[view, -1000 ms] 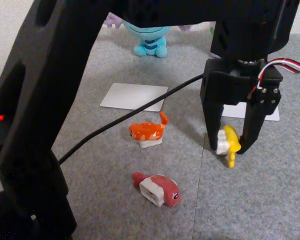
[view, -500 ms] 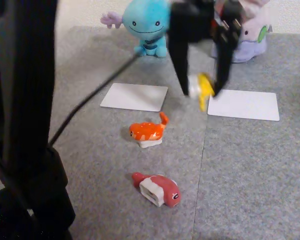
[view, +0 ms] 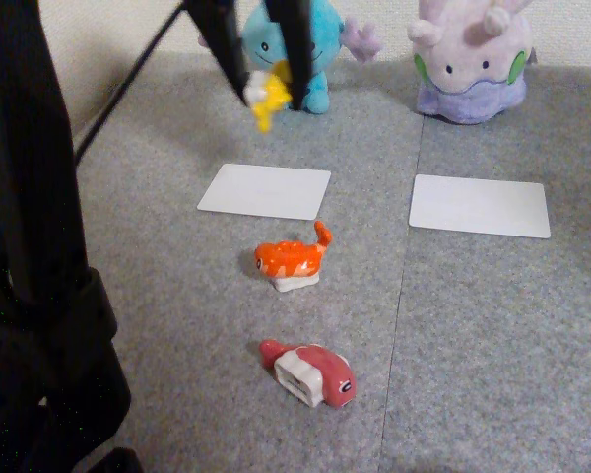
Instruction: Wooper wants to eat egg sudhi, and Goomy wants to eat shrimp sushi
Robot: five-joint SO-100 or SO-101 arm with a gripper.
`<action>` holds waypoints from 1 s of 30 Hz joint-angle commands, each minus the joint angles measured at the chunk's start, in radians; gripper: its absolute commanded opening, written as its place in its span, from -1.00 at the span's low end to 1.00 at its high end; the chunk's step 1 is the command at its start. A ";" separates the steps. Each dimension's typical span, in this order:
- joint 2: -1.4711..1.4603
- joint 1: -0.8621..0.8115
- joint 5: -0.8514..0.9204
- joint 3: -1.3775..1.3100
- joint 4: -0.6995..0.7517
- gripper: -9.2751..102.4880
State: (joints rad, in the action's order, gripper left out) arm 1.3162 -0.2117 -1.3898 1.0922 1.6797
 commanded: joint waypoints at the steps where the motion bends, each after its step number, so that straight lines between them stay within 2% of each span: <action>1: 0.069 0.075 -0.066 -0.009 0.012 -0.69; 8: 0.041 0.121 -0.169 -0.009 -0.072 -0.69; 19: -0.252 0.067 -0.150 -0.018 -0.212 -0.69; 30: -0.324 0.060 -0.150 -0.017 -0.291 -0.69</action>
State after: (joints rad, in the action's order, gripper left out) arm 0.9787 -0.1365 -1.5447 1.0922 1.4082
